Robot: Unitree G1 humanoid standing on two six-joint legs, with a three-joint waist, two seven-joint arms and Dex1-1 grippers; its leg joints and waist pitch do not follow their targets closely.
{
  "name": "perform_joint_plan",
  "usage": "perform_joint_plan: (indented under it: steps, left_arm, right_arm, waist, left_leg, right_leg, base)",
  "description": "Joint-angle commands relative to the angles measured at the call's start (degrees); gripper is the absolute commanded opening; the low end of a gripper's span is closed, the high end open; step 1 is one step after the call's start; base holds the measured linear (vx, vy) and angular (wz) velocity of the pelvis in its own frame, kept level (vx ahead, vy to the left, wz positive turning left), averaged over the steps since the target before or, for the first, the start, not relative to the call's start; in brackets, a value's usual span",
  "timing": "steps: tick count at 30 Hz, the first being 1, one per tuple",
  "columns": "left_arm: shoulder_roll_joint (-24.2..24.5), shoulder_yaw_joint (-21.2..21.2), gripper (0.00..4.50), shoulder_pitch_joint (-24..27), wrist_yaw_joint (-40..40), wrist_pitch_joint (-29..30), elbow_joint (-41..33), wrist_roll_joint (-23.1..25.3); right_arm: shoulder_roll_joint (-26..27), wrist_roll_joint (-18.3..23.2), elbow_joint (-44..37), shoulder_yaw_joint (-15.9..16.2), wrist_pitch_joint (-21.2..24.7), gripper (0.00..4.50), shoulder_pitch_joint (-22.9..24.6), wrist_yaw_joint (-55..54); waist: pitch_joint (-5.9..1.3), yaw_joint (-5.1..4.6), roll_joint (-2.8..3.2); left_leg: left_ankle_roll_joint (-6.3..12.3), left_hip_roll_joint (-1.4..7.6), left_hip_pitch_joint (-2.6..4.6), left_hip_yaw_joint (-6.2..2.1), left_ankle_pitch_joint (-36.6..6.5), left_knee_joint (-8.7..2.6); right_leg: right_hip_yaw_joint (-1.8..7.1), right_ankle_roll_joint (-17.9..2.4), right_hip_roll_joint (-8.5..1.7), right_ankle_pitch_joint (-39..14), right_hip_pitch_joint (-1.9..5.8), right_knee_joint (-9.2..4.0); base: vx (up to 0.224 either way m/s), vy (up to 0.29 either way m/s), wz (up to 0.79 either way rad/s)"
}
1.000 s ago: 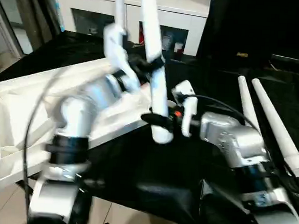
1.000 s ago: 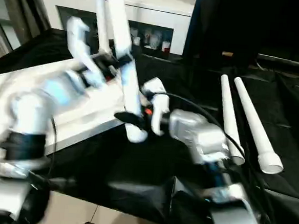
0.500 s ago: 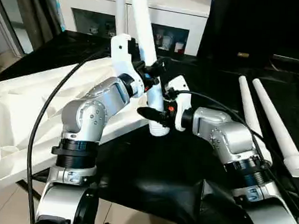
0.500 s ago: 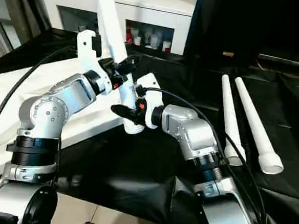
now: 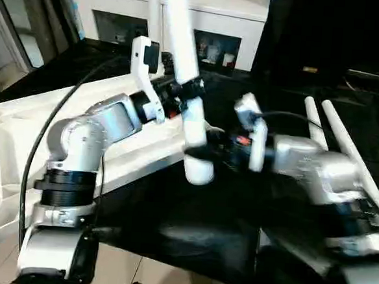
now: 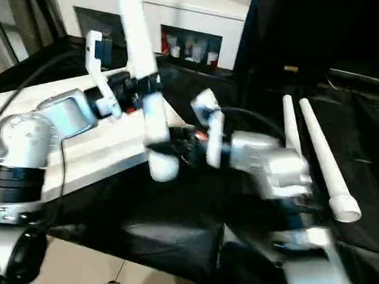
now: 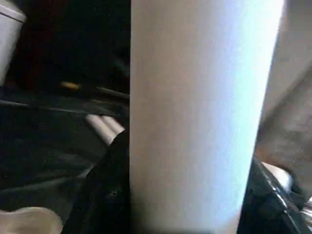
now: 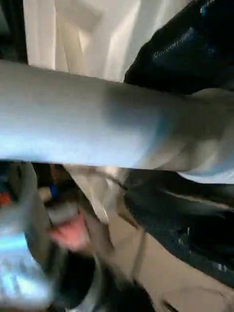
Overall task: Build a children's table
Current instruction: Insert table leg to table base
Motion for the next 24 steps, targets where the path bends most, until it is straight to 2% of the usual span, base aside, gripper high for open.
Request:
perform_joint_plan:
  steps: [1,3,4,5,10,11,12,14,19,22,24]
  left_arm:
    - [0.8,0.6,1.86,-1.7,-3.9,2.6,-2.7,-4.7]
    - [1.0,0.5,1.86,-1.3,-6.0,3.3,-3.9,-6.7]
    - [0.6,0.7,1.86,-1.2,-6.8,3.8,-4.6,-8.0]
    - [0.3,1.0,1.86,-1.2,-6.9,4.0,-5.0,-8.7]
    - [-0.3,1.3,1.86,-1.3,-7.7,4.7,-5.5,-10.3]
    - [-0.2,1.2,1.86,-1.2,-7.7,4.8,-5.6,-10.5]
    - [-0.1,1.2,1.86,-1.1,-7.8,4.9,-5.7,-10.5]
    - [0.2,1.0,1.86,-0.7,-7.9,5.1,-6.1,-11.0]
    - [1.1,-0.2,1.86,-0.1,-8.4,4.9,-7.1,-10.0]
    - [1.7,-1.7,1.86,0.1,-8.6,3.3,-7.2,-7.3]
    - [1.0,-1.6,1.86,-0.6,-5.4,1.4,-5.6,-4.9]
  right_arm:
    - [-1.0,1.9,-2.6,1.4,1.8,3.45,0.9,3.5]
    - [-1.6,2.2,-3.5,2.3,2.5,3.45,1.5,4.5]
    - [-2.0,2.1,-4.1,3.1,2.7,3.45,1.9,5.3]
    - [-2.2,2.0,-4.4,3.6,3.0,3.27,2.0,5.7]
    - [-1.9,2.2,-4.0,3.9,3.8,2.91,2.0,6.1]
    - [-1.9,2.3,-4.1,4.0,3.8,2.78,1.9,6.2]
    - [-1.9,2.4,-4.1,3.9,3.9,2.78,1.9,6.3]
    - [-1.9,2.5,-4.4,4.0,4.1,2.71,1.8,6.6]
    - [-2.2,2.6,-4.7,4.2,4.2,2.70,1.7,7.0]
    - [-2.2,3.0,-4.9,4.0,4.4,2.70,1.6,7.2]
    - [-2.1,2.8,-4.8,3.8,4.2,2.70,1.6,6.9]
  waist:
    - [-4.41,0.21,-0.18]
    - [-4.39,0.21,-0.20]
    - [-4.34,0.11,-0.42]
    - [-4.33,0.10,-0.36]
    - [-4.16,0.01,-0.63]
    - [-4.13,0.06,-0.51]
    - [-4.12,-0.01,-0.71]
    - [-4.14,0.04,-0.68]
    - [-4.22,0.08,-0.75]
    - [-4.17,0.02,-0.87]
    - [-4.16,0.10,-0.71]
  left_leg:
    - [2.23,2.73,1.01,-1.06,-1.1,-4.04]
    - [2.17,2.86,0.95,-1.12,-1.2,-4.14]
    - [1.98,2.92,0.96,-1.06,-1.6,-4.18]
    - [2.01,2.94,0.98,-1.06,-1.8,-4.19]
    - [1.48,2.98,1.08,-1.04,-2.6,-4.36]
    - [1.22,3.01,1.08,-1.08,-2.7,-4.40]
    - [1.12,3.00,1.06,-1.04,-2.8,-4.43]
    - [0.89,2.95,1.05,-1.05,-2.6,-4.41]
    - [1.00,2.97,1.03,-1.10,-1.7,-4.39]
    - [1.17,2.94,1.04,-1.03,-1.7,-4.41]
    - [0.95,2.96,1.01,-1.05,-1.8,-4.41]
  right_leg:
    - [2.89,-15.7,-4.33,7.5,3.89,-3.41]
    - [2.87,-15.9,-4.39,6.5,3.85,-3.48]
    - [2.88,-16.0,-4.44,5.7,3.83,-3.54]
    - [2.89,-16.0,-4.44,5.2,3.81,-3.61]
    - [3.01,-14.5,-4.42,1.1,3.69,-4.05]
    - [3.01,-14.2,-4.44,0.3,3.63,-4.10]
    - [3.01,-14.0,-4.41,0.0,3.66,-4.13]
    - [3.04,-13.5,-4.42,-0.4,3.62,-4.15]
    - [3.01,-13.3,-4.39,0.7,3.59,-3.94]
    - [3.03,-13.0,-4.31,0.6,3.52,-4.07]
    - [3.05,-12.9,-4.40,0.1,3.56,-4.09]
  base:
    - [0.000,0.000,0.00]
    - [0.000,0.000,0.00]
    - [0.000,0.000,0.00]
    - [0.000,0.000,0.00]
    - [0.000,0.000,0.00]
    - [0.000,0.000,0.00]
    - [0.000,0.000,0.00]
    - [0.000,0.000,0.00]
    - [0.000,0.000,0.00]
    - [0.000,0.000,0.00]
    - [0.000,0.000,0.00]
